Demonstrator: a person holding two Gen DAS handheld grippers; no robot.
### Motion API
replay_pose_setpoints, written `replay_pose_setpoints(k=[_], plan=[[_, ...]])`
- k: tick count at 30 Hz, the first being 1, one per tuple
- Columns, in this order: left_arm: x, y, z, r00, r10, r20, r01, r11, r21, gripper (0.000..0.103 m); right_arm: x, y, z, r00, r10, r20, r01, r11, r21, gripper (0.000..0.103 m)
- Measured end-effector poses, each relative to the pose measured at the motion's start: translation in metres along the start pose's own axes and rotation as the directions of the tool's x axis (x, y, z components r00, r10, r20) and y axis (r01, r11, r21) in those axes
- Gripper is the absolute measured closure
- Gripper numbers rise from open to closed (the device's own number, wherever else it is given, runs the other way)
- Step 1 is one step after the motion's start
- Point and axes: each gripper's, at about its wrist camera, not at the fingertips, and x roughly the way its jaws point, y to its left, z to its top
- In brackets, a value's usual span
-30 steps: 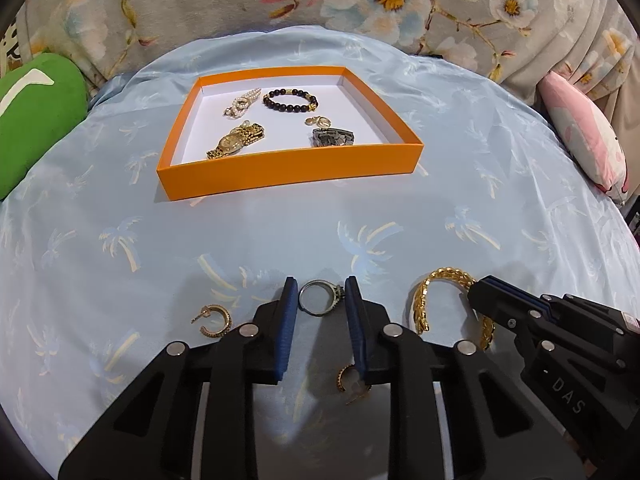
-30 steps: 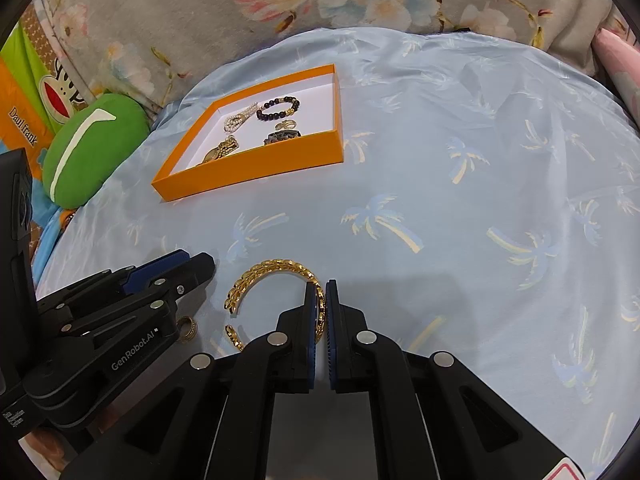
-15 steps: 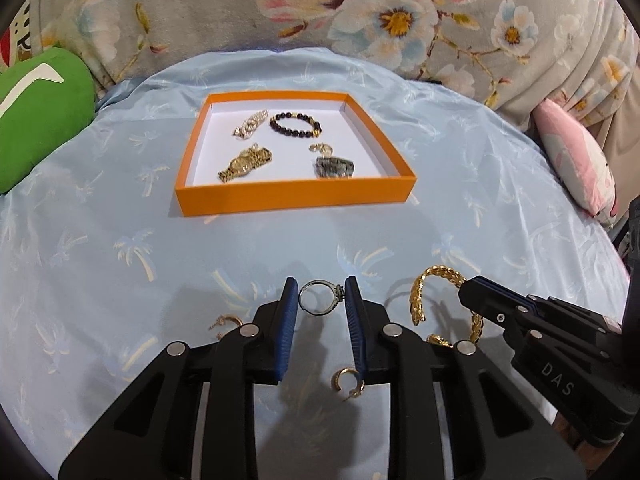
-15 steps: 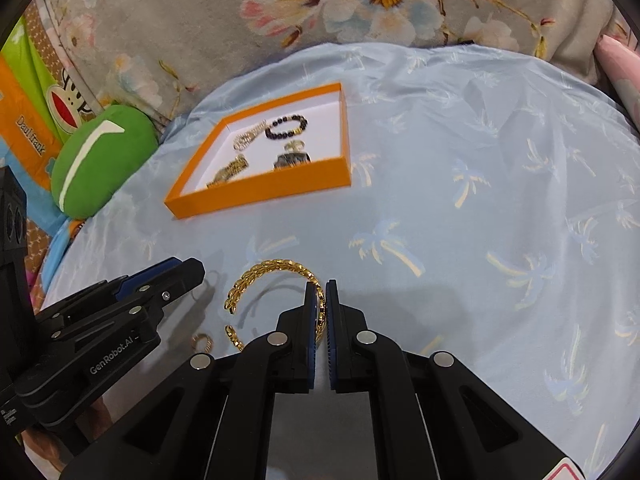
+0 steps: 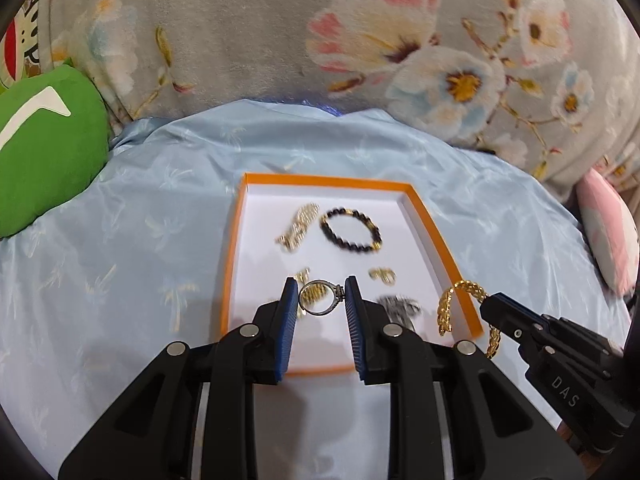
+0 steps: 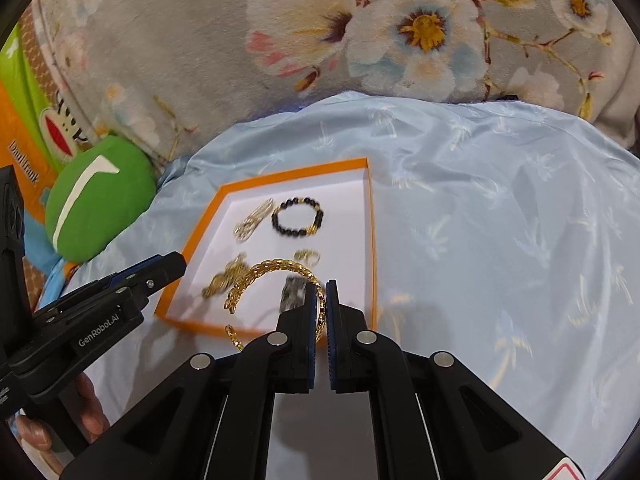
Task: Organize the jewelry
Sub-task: 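Carry the bracelet and ring into the box and open both tools, then withdraw both tools toward the two gold hoop earrings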
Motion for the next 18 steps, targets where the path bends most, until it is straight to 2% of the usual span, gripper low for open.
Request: replay_pose_setpoints(k=[8,18], plan=[[0.055,0.007,0.024,1.0,0.012,-0.016,-0.012,1.0,0.002,0.08,0.055,-0.003,0.027,1.0,-0.017,-0.023,0.017,1.0,-0.003,0.099],[0.076,0.011,0.025,0.999,0.014,-0.034,-0.014,1.0,0.009,0.079,0.077,-0.001,0.031,0.997,-0.066,-0.025,0.065,0.997,-0.053,0.099]])
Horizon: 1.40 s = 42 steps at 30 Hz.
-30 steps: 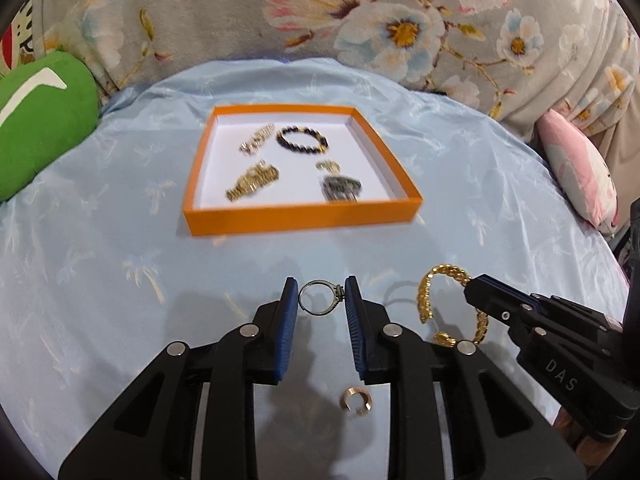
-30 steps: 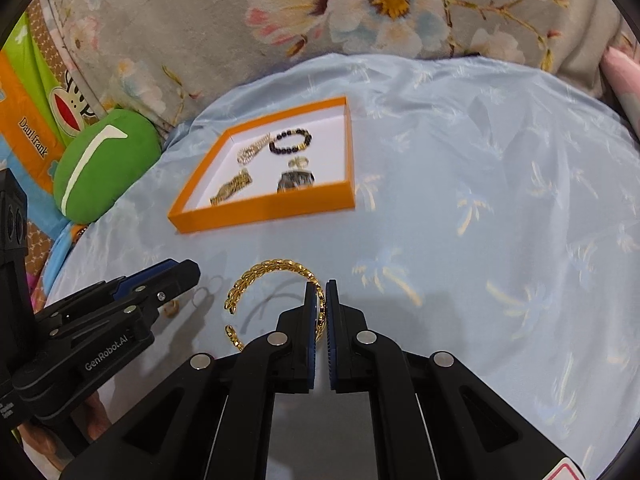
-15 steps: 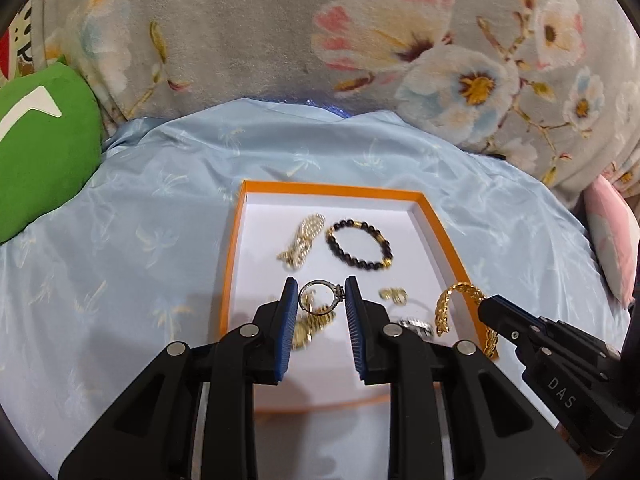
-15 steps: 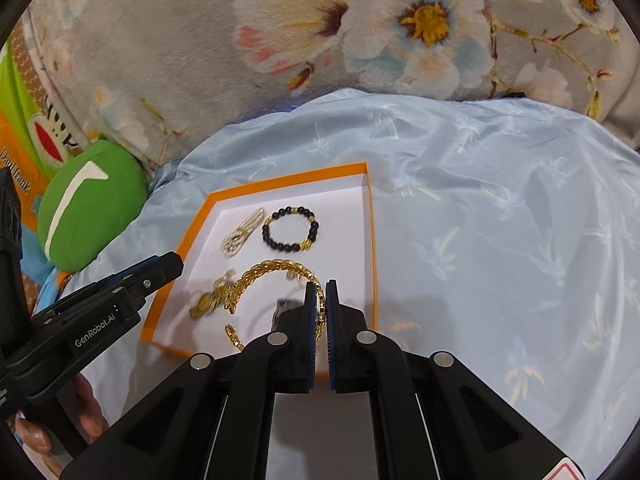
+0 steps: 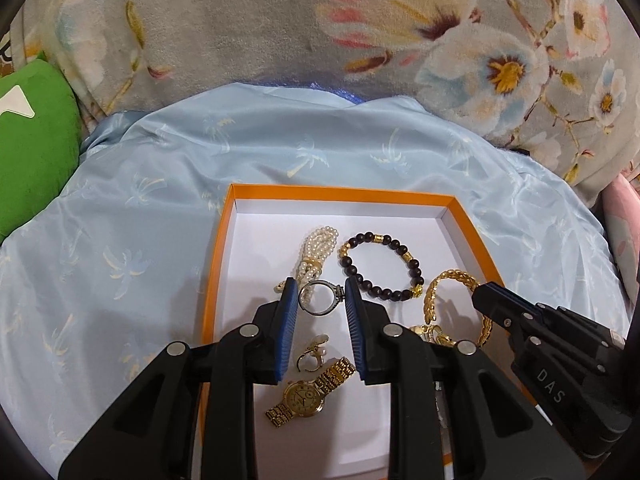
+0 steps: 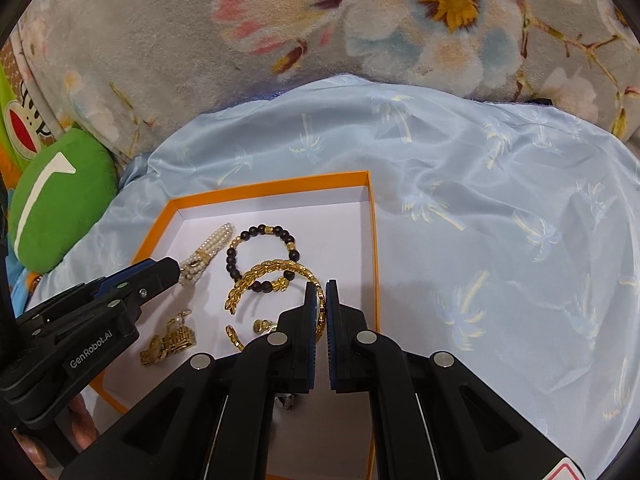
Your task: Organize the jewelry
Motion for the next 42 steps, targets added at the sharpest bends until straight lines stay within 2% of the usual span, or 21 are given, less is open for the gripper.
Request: replay_pose_setpoints(k=[4,7,15,21,23,25,29,31,35,42], plan=[[0.0,0.002,-0.001,1.0,-0.005,0.011,0.005,1.0,-0.012,0.078,-0.002,-0.001,-0.001,1.0,-0.008,0.024,0.008,1.0,-0.001,0.096],[0.0,0.005,-0.001,1.0,0.002,0.015,-0.001,1.0,-0.029,0.067,-0.004,-0.003,-0.002,0.999,-0.006,0.033,0.006,1.0,0.006,0.095],[-0.026,0.013,-0.011,0.997,0.011,0.08,-0.006,0.998,-0.059,0.067,-0.032,-0.007,-0.017,0.999,0.008,0.05,-0.009,1.0,0.011,0.095],[-0.067,0.025,-0.056,0.996,0.028,0.081,-0.021,0.996,-0.086,0.067,-0.072,0.0,-0.066,0.999,0.044,0.012,-0.044,0.999,-0.001,0.093],[-0.083,0.027,-0.076,0.997,0.036,0.071,-0.031,0.996,-0.083,0.068,-0.088,0.01,-0.086,0.999,0.045,0.003,-0.044,0.999,-0.023,0.082],[-0.1,0.026,-0.095,0.997,0.048,0.066,-0.044,0.997,-0.067,0.067,-0.099,0.019,-0.104,0.998,0.062,-0.01,-0.063,0.997,-0.037,0.079],[-0.124,0.021,-0.129,0.998,0.047,0.042,-0.045,0.998,-0.047,0.067,-0.121,0.038,-0.138,0.995,0.099,-0.033,-0.101,0.993,-0.066,0.079],[-0.131,0.019,-0.14,0.998,0.062,0.033,-0.06,0.997,-0.041,0.064,-0.13,0.046,-0.154,0.993,0.109,-0.05,-0.112,0.99,-0.08,0.078],[-0.139,0.021,-0.154,0.996,0.086,0.011,-0.085,0.995,-0.046,0.062,-0.133,0.054,-0.175,0.985,0.142,-0.097,-0.148,0.987,-0.058,0.078],[-0.146,0.034,-0.161,0.994,0.109,-0.001,-0.108,0.988,-0.108,0.058,-0.134,0.061,-0.18,0.982,0.157,-0.104,-0.162,0.986,-0.044,0.078]])
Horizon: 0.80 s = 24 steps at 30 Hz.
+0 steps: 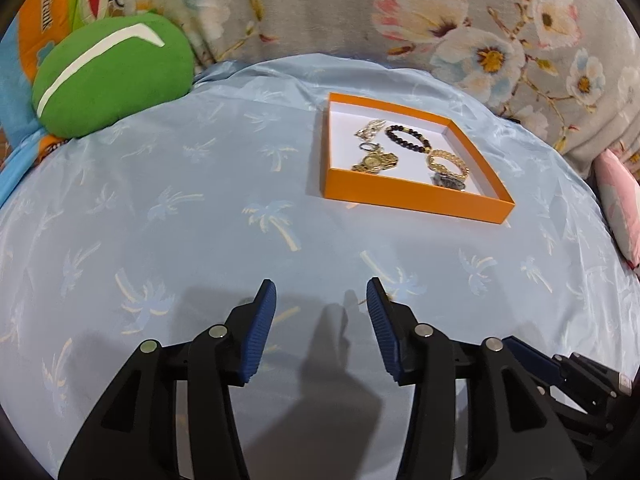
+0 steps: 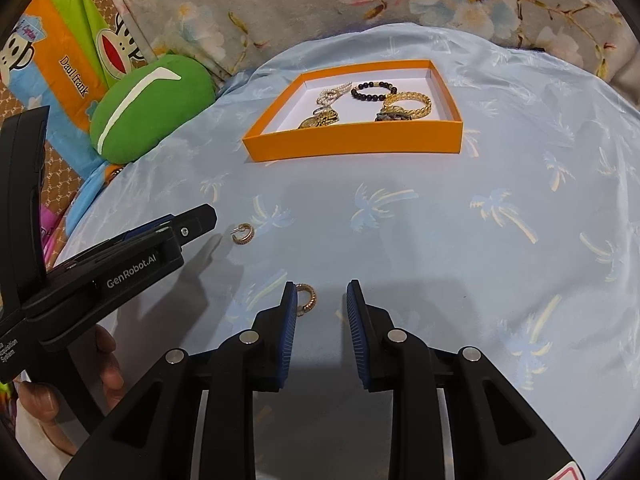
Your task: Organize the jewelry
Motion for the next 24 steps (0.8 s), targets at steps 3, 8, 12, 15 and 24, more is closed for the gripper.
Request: replay_pose_setpoints(k=[3,8,12,15,24], plan=[[0.001,0.009,0.0,1.0,-0.005,-0.009,0.004,0.999,-0.046,0.058,0.002,0.005,-0.001,1.0,-0.003,-0.005,0.003,1.0,-0.008,0.078],[0.001,0.008,0.0,1.0,-0.005,-0.011,0.005,0.999,-0.045,0.058,0.006,0.011,0.0,1.0,-0.026,-0.013,0.026,1.0,-0.016,0.077],[0.001,0.003,-0.001,1.0,0.001,-0.005,-0.001,1.0,-0.018,0.058,0.007,0.013,0.0,0.999,-0.044,-0.014,0.044,0.999,-0.025,0.078],[0.001,0.001,-0.001,1.0,0.001,-0.006,-0.001,1.0,-0.005,0.058,0.008,0.015,-0.001,0.998,-0.06,-0.017,0.059,0.998,-0.034,0.087],[0.003,-0.012,-0.001,0.999,-0.041,-0.018,0.042,0.998,0.049,0.046,0.003,0.007,-0.001,0.998,-0.068,-0.004,0.068,0.998,-0.011,0.088]])
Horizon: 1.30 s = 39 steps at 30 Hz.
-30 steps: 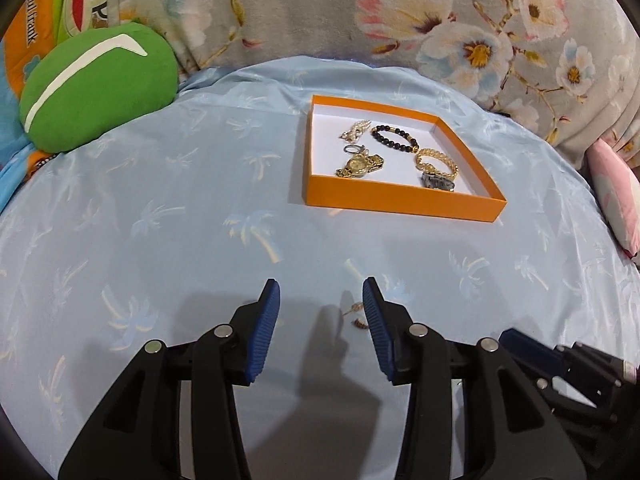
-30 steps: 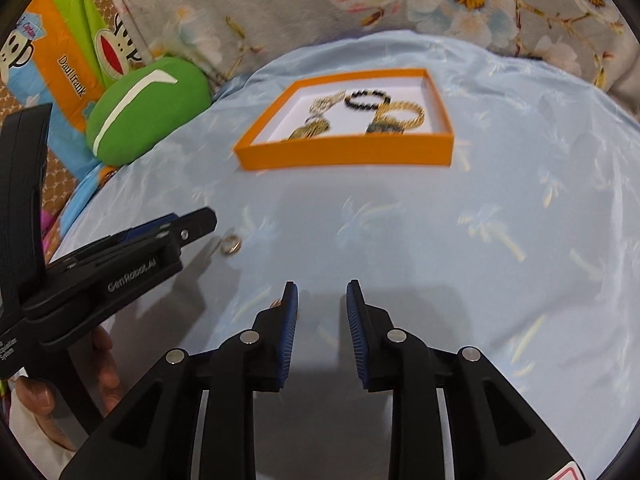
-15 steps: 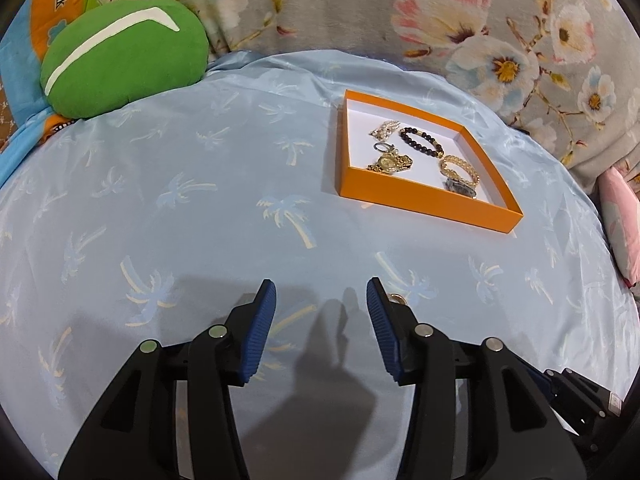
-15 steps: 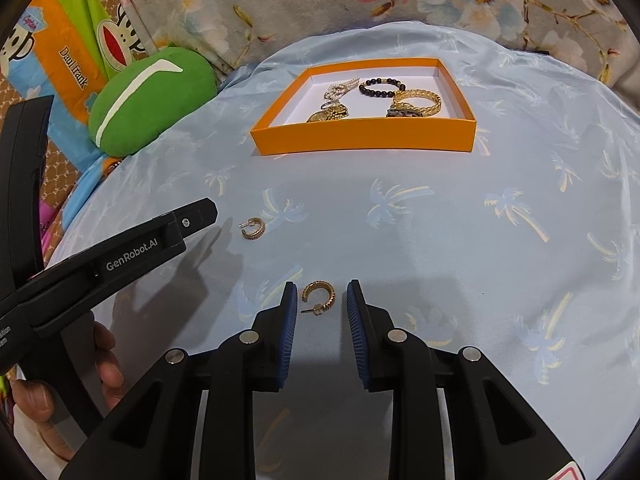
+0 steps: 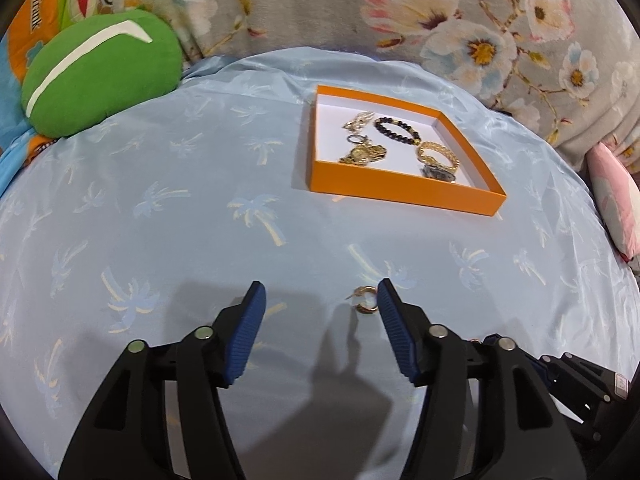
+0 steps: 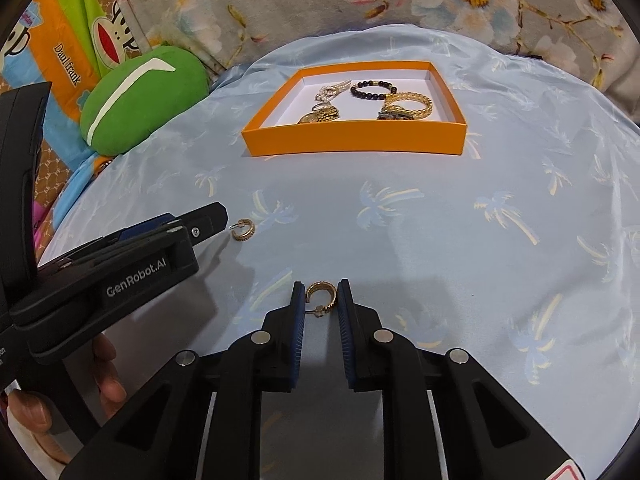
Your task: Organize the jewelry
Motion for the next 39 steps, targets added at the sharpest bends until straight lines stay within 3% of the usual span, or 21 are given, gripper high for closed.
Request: replay_pose_setpoints(k=[8,16,28,37,38,39], plan=[[0.014,-0.018,0.002,0.999,0.012,-0.049,-0.008,0.997,0.073,0.047,0.0,-0.011,0.001,1.0,-0.005,-0.003,0.005,1.0,0.03,0.088],[0.017,-0.018,0.001,0.998,0.003,-0.062,0.002,0.997,0.079,0.071,0.0,-0.01,0.001,1.0,-0.004,-0.003,0.004,0.999,0.032,0.087],[0.013,-0.019,-0.001,0.998,-0.028,-0.058,0.032,0.996,0.082,0.097,-0.001,-0.011,0.001,1.0,0.002,-0.003,-0.002,0.999,0.035,0.087],[0.01,-0.018,-0.002,0.996,-0.066,-0.059,0.069,0.995,0.066,0.1,-0.001,-0.012,0.001,1.0,0.011,-0.002,-0.011,0.999,0.04,0.087],[0.008,-0.019,-0.002,0.996,-0.075,-0.052,0.078,0.995,0.066,0.099,-0.001,-0.013,0.001,1.0,0.012,-0.002,-0.012,0.999,0.041,0.087],[0.007,-0.02,-0.003,0.996,-0.075,-0.048,0.078,0.995,0.069,0.089,-0.001,-0.013,0.001,1.0,0.012,-0.002,-0.012,0.999,0.041,0.087]])
